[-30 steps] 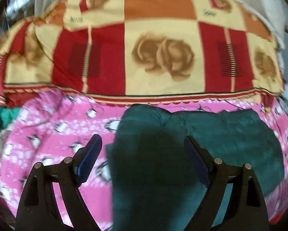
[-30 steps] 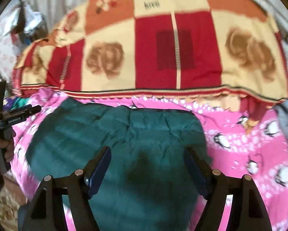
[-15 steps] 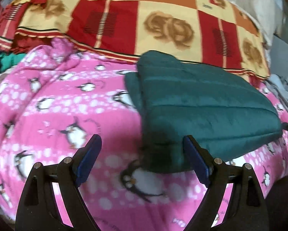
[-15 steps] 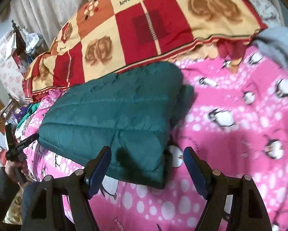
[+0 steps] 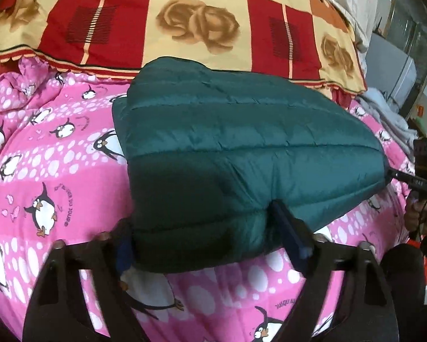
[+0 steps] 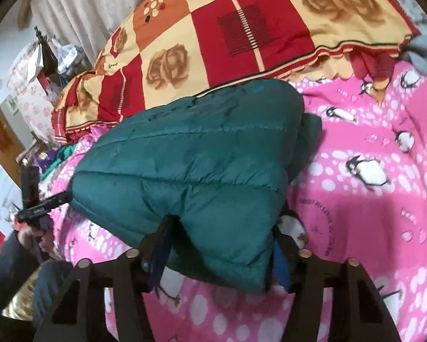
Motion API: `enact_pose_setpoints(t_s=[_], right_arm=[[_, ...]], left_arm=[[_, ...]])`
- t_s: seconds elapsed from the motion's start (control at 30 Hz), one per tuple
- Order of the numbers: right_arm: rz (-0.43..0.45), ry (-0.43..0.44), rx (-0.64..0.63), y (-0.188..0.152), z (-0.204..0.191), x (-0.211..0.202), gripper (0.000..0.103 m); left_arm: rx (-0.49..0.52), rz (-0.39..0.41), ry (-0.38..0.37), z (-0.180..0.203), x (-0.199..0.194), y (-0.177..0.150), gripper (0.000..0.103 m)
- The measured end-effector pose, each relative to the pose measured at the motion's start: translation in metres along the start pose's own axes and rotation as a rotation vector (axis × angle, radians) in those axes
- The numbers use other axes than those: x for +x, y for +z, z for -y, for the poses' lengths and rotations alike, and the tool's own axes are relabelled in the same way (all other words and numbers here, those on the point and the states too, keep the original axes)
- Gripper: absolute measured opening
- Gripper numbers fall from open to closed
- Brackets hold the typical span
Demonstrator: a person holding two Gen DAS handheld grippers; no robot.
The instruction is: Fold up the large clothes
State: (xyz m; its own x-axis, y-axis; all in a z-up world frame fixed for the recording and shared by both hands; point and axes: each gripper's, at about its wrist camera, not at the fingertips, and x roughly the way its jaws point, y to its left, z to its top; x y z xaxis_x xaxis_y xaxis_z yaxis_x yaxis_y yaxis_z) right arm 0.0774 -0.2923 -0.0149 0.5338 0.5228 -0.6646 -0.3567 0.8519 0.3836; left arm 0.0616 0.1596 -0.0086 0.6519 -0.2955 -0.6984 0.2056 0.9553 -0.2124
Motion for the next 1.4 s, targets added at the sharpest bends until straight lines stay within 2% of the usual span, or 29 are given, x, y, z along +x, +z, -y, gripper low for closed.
enact_pose_setpoints(t_s=[0.03,0.1,0.17,0.27,0.43,0.53,0.67,0.77,0.8,0.83,0.87,0.9,0.97,1.07,1.13,1.27,1.4], right_arm=[[-0.004,-0.001,0.005,0.001,0.000,0.001,0.051],[-0.002,0.016,-0.003,0.003,-0.006,-0.001,0.040],[0.000,0.051,-0.008,0.004,-0.008,-0.008,0.033],[0.005,0.086,0.008,0.002,-0.005,-0.021,0.026],[0.014,0.123,0.014,-0.008,-0.007,-0.042,0.025],[0.008,0.103,0.006,-0.012,-0.009,-0.047,0.025],[-0.009,0.038,0.054,-0.012,-0.008,-0.046,0.025],[0.015,-0.027,0.084,-0.009,-0.017,-0.065,0.031],[0.026,-0.048,0.086,-0.008,-0.021,-0.074,0.038],[0.037,-0.077,0.089,-0.009,-0.027,-0.086,0.043],[0.056,-0.091,0.083,-0.011,-0.032,-0.097,0.052],[0.075,-0.113,0.071,-0.013,-0.040,-0.110,0.056],[0.058,-0.185,0.048,-0.018,-0.057,-0.126,0.056],[-0.005,-0.337,-0.008,-0.026,-0.082,-0.132,0.056],[0.001,-0.391,-0.033,-0.030,-0.095,-0.136,0.056],[0.032,-0.386,-0.017,-0.034,-0.110,-0.146,0.056],[0.035,-0.353,-0.023,-0.037,-0.124,-0.146,0.056]], left_arm=[[0.016,-0.003,0.011,0.003,-0.002,0.000,0.061],[0.045,-0.010,0.027,0.007,-0.008,0.001,0.042],[0.041,-0.016,0.013,0.006,-0.016,0.000,0.038],[0.051,-0.010,-0.007,0.010,-0.032,-0.007,0.036],[0.066,-0.014,-0.036,0.020,-0.052,-0.024,0.036],[0.058,-0.026,-0.026,0.019,-0.050,-0.030,0.037],[-0.055,-0.034,-0.013,0.011,-0.052,-0.026,0.044],[-0.067,-0.027,0.063,0.021,-0.073,-0.022,0.045],[-0.057,-0.015,0.096,0.027,-0.082,-0.021,0.051],[-0.049,0.000,0.113,0.032,-0.092,-0.021,0.062],[-0.048,0.017,0.123,0.038,-0.104,-0.021,0.088],[-0.050,0.030,0.131,0.043,-0.113,-0.022,0.097],[-0.034,0.060,0.160,0.063,-0.134,-0.023,0.098],[0.006,0.077,0.227,0.096,-0.147,-0.023,0.097],[0.037,0.092,0.258,0.119,-0.151,-0.025,0.097],[0.079,0.099,0.325,0.150,-0.151,-0.031,0.098],[0.010,0.083,0.332,0.155,-0.151,-0.041,0.098]])
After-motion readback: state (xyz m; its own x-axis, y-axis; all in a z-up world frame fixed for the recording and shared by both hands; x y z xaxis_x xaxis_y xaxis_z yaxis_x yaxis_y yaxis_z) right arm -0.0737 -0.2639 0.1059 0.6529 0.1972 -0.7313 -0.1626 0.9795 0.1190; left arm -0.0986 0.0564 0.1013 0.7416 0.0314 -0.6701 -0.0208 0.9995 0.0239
